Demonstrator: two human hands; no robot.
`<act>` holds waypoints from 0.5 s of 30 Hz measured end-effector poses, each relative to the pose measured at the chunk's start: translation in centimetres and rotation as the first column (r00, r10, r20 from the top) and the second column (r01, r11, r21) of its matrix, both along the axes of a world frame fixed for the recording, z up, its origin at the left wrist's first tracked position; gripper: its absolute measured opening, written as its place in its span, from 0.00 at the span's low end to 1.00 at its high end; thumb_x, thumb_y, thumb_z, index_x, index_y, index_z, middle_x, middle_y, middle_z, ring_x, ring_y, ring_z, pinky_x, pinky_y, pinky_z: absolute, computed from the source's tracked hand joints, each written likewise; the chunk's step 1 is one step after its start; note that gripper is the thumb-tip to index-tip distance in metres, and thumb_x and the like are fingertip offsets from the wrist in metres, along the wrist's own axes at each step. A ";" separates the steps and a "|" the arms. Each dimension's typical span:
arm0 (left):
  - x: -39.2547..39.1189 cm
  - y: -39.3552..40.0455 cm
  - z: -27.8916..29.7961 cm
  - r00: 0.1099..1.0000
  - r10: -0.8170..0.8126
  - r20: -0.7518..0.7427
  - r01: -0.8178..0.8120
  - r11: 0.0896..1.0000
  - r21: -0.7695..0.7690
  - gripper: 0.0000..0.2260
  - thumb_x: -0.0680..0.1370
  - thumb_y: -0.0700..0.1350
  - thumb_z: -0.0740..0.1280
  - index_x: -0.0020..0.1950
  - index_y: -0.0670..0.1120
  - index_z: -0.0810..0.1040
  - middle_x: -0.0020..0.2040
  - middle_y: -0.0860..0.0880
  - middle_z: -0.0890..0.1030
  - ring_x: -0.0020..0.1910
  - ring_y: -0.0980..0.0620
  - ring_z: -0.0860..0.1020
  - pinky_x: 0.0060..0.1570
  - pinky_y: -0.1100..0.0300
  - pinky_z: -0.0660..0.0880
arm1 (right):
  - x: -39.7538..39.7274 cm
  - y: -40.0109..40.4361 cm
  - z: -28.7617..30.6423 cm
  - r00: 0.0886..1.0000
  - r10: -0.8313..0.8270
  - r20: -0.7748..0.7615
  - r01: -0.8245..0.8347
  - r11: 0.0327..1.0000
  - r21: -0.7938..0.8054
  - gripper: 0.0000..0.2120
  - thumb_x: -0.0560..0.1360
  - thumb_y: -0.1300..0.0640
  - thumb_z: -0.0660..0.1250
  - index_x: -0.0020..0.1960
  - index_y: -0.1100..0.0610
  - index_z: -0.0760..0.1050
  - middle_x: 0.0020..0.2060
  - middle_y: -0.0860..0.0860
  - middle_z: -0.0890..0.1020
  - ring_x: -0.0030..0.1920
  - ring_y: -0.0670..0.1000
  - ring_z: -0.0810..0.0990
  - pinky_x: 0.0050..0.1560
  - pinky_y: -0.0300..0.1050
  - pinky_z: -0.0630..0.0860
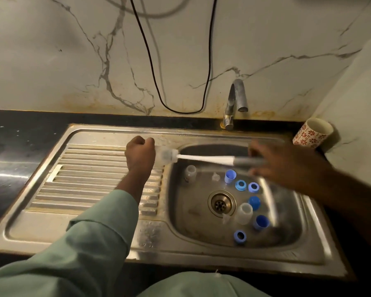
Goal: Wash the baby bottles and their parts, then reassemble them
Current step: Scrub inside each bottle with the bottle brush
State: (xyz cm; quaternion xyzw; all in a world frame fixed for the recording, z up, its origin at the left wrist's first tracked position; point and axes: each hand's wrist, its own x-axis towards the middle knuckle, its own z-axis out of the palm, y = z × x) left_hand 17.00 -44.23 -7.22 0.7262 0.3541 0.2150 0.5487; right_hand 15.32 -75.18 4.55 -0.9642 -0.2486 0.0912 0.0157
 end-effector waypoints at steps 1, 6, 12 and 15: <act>0.2 0.0 0.0 0.999 -0.045 -0.013 0.045 0.999 0.021 0.12 0.74 0.46 0.66 0.38 0.37 0.74 0.32 0.45 0.71 0.33 0.47 0.72 0.32 0.51 0.74 | 1.1 0.1 1.7 0.957 0.111 0.267 -0.092 0.992 -0.083 0.15 0.73 0.43 0.69 0.54 0.46 0.68 0.44 0.47 0.78 0.41 0.52 0.78 0.37 0.41 0.67; -0.7 -0.9 0.6 0.914 -0.405 0.030 0.404 0.899 -0.167 0.07 0.78 0.39 0.65 0.40 0.41 0.75 0.36 0.43 0.73 0.33 0.45 0.75 0.22 0.61 0.73 | 8.9 -2.0 6.9 0.548 0.454 0.703 -0.408 0.878 -0.250 0.16 0.77 0.42 0.62 0.56 0.53 0.76 0.53 0.54 0.79 0.55 0.60 0.75 0.53 0.53 0.61; -2.7 -2.2 1.5 0.932 -0.223 0.285 0.361 0.535 -0.764 0.11 0.80 0.48 0.58 0.47 0.42 0.74 0.38 0.41 0.76 0.28 0.47 0.76 0.18 0.68 0.63 | 12.4 -4.3 1.2 0.786 0.222 0.577 -0.335 0.937 0.095 0.24 0.79 0.41 0.54 0.50 0.58 0.79 0.40 0.58 0.81 0.40 0.61 0.78 0.45 0.52 0.69; -1.9 -1.5 1.9 0.965 0.026 0.262 0.191 0.619 -0.762 0.05 0.78 0.44 0.61 0.44 0.45 0.73 0.41 0.43 0.73 0.36 0.45 0.75 0.23 0.66 0.66 | 7.3 -3.5 -4.5 0.987 -0.137 0.081 0.092 0.907 0.412 0.31 0.77 0.32 0.51 0.49 0.57 0.79 0.37 0.57 0.81 0.35 0.57 0.79 0.34 0.44 0.70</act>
